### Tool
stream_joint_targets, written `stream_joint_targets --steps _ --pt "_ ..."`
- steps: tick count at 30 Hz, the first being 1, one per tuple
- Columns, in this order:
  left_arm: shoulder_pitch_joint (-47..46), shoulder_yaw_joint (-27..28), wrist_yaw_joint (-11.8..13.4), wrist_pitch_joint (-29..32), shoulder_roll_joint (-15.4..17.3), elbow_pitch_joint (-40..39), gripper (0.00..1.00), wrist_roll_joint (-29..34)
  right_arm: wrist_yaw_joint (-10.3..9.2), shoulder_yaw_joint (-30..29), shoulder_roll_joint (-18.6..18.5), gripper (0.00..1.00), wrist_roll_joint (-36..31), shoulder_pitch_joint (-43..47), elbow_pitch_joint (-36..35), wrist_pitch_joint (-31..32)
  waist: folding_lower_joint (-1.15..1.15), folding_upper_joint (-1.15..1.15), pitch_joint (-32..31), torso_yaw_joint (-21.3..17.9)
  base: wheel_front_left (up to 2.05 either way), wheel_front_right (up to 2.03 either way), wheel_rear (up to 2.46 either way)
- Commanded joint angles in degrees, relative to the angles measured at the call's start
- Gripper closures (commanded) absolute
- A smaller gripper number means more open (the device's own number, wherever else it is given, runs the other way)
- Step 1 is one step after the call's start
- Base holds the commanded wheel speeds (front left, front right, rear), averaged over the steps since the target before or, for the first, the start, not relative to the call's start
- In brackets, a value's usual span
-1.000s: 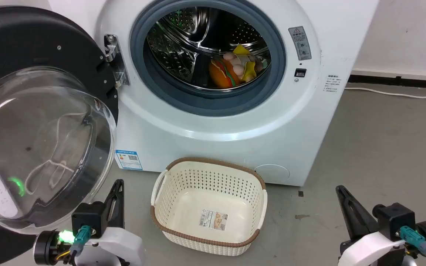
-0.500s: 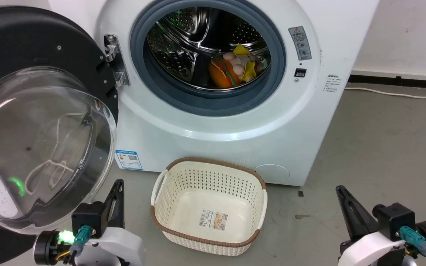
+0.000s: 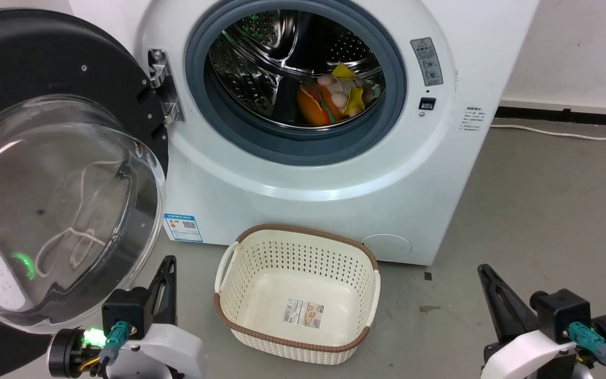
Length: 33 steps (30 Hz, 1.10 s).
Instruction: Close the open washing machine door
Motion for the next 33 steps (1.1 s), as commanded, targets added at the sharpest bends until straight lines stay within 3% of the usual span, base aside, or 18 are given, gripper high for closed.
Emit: stream_joint_targets --steps 1,10,11,33 --pt "0.78 0.06 0.15 0.01 0.01 -0.25 1.0 0.09 0.05 0.01 0.27 1.0 -0.43 -0.79 -0.28 0.03 0.0 0.0 0.0 0.0 0.0 0.0 0.0" --pt "0.78 0.06 0.15 0.01 0.01 -0.25 1.0 0.09 0.05 0.01 0.27 1.0 -0.43 -0.79 -0.28 0.03 0.0 0.0 0.0 0.0 0.0 0.0 0.0" --pt "-0.01 0.02 -0.01 -0.01 0.0 0.02 0.0 0.0 0.0 0.02 -0.01 0.0 0.03 0.01 0.01 -0.01 0.0 0.0 0.0 0.0 0.0 0.0 0.0" --pt "-0.15 -1.11 0.1 -2.33 0.02 0.34 0.0 -0.27 0.01 -0.79 0.03 0.0 1.67 0.19 0.31 -2.3 0.0 0.0 0.15 0.83 0.0 0.0 0.0"
